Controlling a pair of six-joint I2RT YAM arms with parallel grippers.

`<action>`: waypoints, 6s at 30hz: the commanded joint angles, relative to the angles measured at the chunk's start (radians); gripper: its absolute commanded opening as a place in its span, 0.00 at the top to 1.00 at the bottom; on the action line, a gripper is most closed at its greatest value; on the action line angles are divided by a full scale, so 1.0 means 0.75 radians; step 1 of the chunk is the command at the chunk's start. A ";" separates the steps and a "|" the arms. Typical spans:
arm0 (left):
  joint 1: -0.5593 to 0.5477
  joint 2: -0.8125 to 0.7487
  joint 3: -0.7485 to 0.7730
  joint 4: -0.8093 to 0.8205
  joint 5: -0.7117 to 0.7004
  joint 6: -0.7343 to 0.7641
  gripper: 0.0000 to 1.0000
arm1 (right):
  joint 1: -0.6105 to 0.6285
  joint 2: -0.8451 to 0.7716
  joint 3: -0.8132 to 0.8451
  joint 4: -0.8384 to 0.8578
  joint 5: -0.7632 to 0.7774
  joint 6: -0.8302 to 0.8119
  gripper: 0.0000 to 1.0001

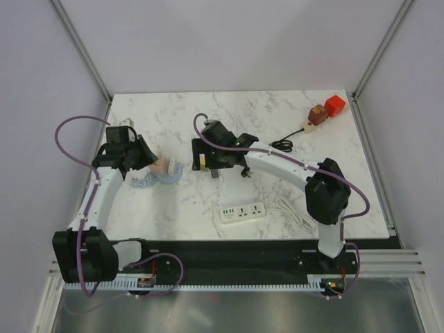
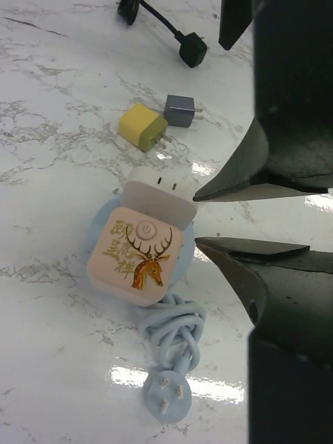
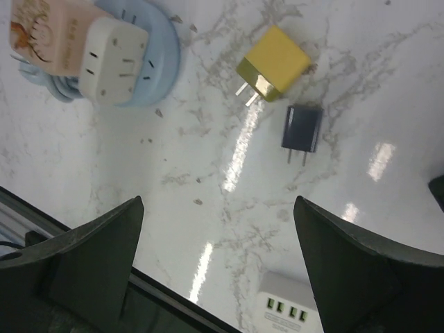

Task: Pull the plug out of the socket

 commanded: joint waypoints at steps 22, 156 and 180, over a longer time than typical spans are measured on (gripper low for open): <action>0.208 0.230 -0.097 0.266 0.337 -0.079 0.82 | 0.212 0.712 0.916 -0.076 0.420 0.403 0.40; -0.066 0.408 0.318 -0.082 -0.252 0.246 0.01 | -0.117 0.221 0.102 0.444 -0.447 -0.223 0.02; -0.064 0.633 0.293 0.043 -0.238 0.264 0.33 | -0.115 0.563 0.440 0.511 -0.535 -0.112 0.05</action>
